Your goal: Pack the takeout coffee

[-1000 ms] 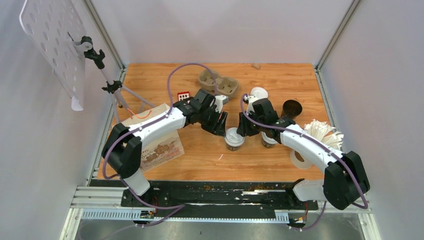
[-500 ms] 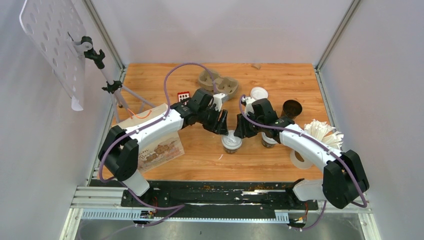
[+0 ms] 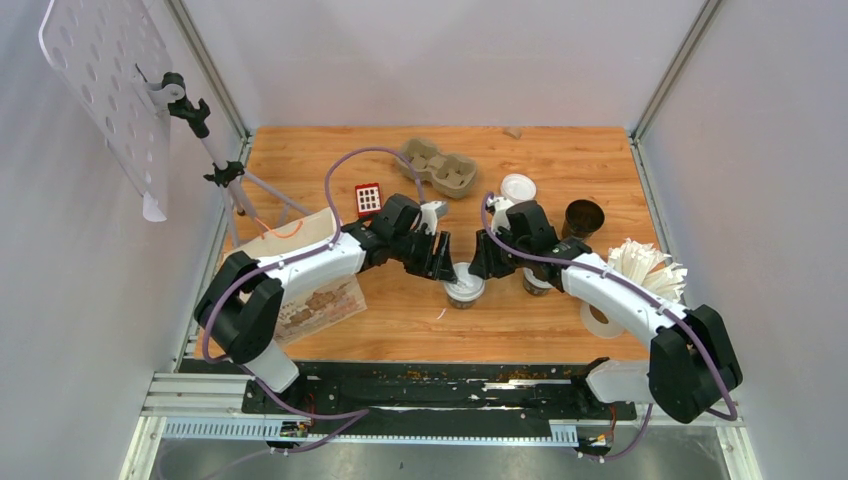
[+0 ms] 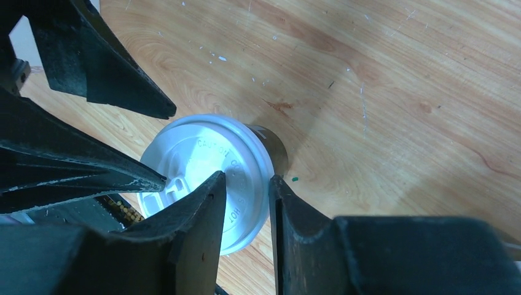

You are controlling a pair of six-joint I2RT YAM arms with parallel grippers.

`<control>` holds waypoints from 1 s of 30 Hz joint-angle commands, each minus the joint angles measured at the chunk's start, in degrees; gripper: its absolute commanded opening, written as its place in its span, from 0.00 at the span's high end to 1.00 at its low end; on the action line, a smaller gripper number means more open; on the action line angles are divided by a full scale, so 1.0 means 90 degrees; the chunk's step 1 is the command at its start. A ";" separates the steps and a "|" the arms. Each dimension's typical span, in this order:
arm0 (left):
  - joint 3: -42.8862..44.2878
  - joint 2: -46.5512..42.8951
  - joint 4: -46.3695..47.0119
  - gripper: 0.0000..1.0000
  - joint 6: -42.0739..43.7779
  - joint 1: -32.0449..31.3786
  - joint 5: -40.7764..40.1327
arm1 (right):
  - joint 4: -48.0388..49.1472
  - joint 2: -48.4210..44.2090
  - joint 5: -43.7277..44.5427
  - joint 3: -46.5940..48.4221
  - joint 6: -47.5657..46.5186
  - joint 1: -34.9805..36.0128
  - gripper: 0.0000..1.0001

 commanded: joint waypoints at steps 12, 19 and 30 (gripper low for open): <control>-0.0969 -0.0251 0.0950 0.50 -0.0911 0.0006 0.0028 | -0.0332 -0.0051 0.0425 -0.0478 0.0115 0.0034 0.69; -0.1250 -0.0097 0.1091 0.57 -0.1030 0.0006 -0.0178 | -0.0299 -0.0064 0.0662 -0.0546 0.0033 0.0017 0.69; -0.0695 -0.0436 0.0910 0.52 -0.1337 -0.0240 -0.0588 | -0.0359 0.0590 0.0088 0.0721 -0.0203 -0.0044 0.67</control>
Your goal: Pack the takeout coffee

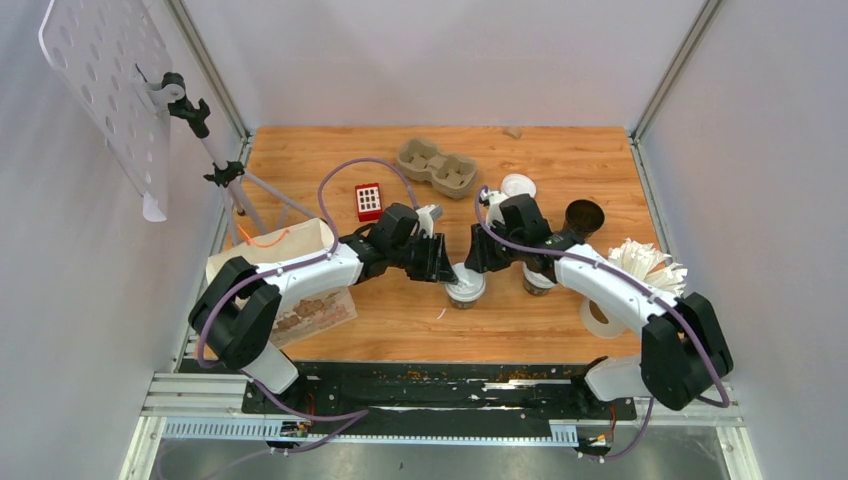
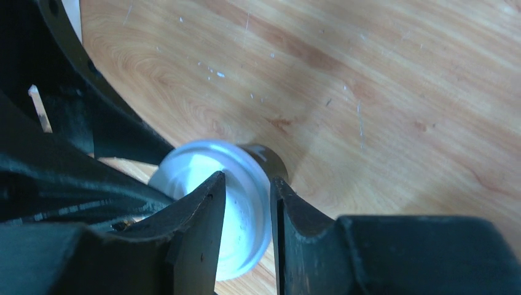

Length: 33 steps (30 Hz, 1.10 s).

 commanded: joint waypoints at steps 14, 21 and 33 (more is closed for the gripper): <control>0.0676 -0.0296 -0.0855 0.34 0.0546 -0.0177 -0.0763 | -0.1607 0.0133 0.0349 0.1467 0.0039 -0.0042 0.44; 0.1384 -0.0295 -0.1750 0.29 0.1347 -0.0168 -0.0980 | -0.2241 -0.0252 0.0528 0.1638 0.0424 -0.0043 0.44; 0.2475 0.0073 -0.3097 0.28 0.2741 -0.0125 -0.1076 | -0.1486 -0.1366 0.0711 0.0372 0.2945 -0.0041 0.24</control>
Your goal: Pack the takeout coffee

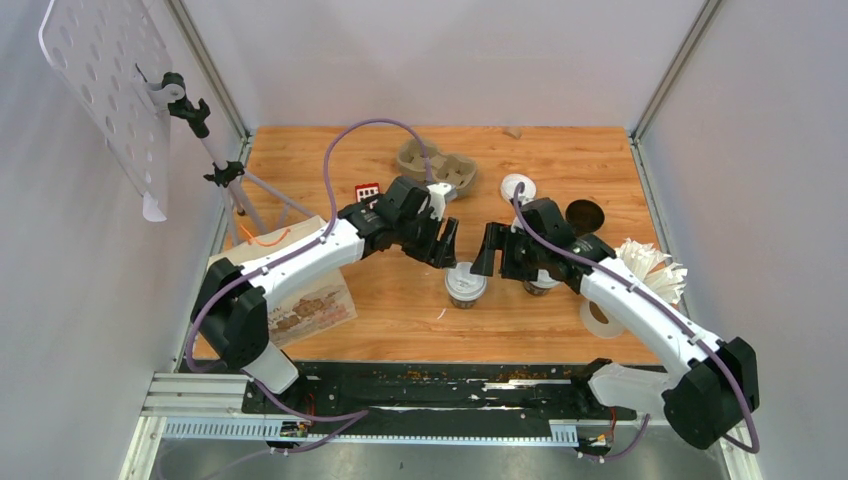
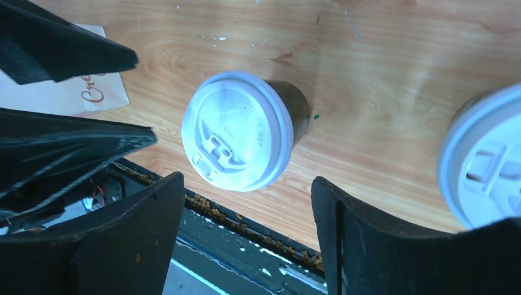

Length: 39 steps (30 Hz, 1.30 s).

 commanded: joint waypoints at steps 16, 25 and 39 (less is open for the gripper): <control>0.0690 0.0584 -0.0409 0.29 0.1487 0.0261 0.1284 | 0.1062 -0.0862 0.0488 -0.1136 0.2379 0.0252 0.36; 0.0695 0.0890 -0.0003 0.32 0.1330 0.0261 0.1592 | 0.1451 -0.1170 0.0384 -0.1725 0.2838 0.0419 0.44; 0.0547 0.0949 0.0033 0.35 0.1325 0.0261 0.1561 | 0.2311 -0.1095 0.0335 -0.2151 0.3091 0.0419 0.52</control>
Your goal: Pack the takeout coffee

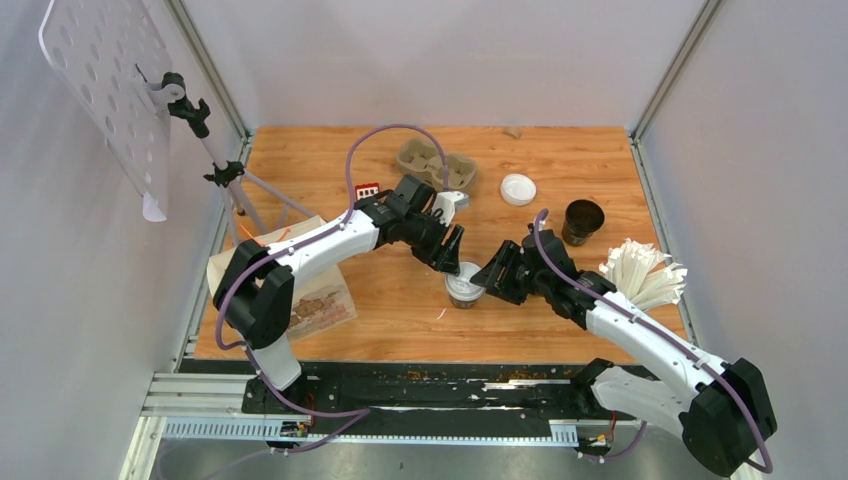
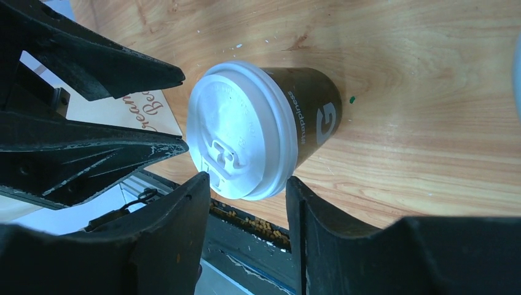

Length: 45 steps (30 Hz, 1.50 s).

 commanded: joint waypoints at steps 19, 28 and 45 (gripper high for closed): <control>-0.0141 0.0242 0.0280 0.41 -0.0039 0.0009 -0.0002 | 0.0730 0.0137 -0.0074 -0.0490 0.0336 0.0028 0.57; -0.0184 0.0253 -0.0008 0.45 -0.0035 0.0009 -0.0402 | 0.1336 0.0483 -0.0309 -0.0574 -0.0860 -0.0006 0.62; -0.0820 -0.0563 -0.0059 0.40 -0.1016 0.0009 -0.1016 | 0.0614 0.2027 -0.1202 0.1114 -0.3756 -0.0517 0.55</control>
